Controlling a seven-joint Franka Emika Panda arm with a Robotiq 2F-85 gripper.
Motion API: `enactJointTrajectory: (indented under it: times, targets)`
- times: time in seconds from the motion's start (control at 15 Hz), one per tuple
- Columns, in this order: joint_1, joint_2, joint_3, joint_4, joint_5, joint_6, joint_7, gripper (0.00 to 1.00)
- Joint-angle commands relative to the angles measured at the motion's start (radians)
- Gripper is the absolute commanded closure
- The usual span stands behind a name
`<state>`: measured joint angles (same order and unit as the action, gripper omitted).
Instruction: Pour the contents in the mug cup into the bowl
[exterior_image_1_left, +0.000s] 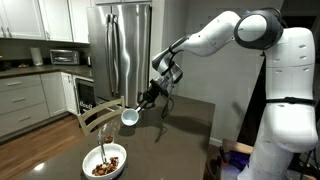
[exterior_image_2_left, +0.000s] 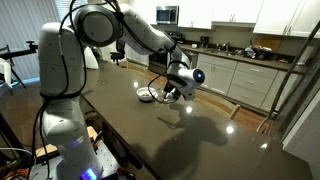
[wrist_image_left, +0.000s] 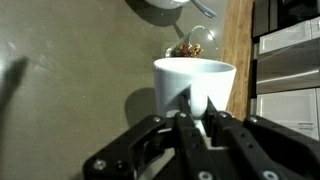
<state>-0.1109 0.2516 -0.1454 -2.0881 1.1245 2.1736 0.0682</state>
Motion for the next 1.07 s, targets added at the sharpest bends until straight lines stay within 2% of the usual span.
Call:
enactJointTrajectory:
  times: [0.0, 0.07, 0.47, 1.0]
  targets:
    - [-0.008, -0.001, 0.008, 0.001, -0.004, 0.0, 0.003, 0.84]
    - [-0.008, -0.001, 0.008, 0.001, -0.004, 0.0, 0.003, 0.96]
    - [-0.053, 0.045, -0.003, 0.034, 0.075, -0.077, 0.024, 0.96]
    - [-0.141, 0.151, -0.042, 0.093, 0.206, -0.247, 0.102, 0.96]
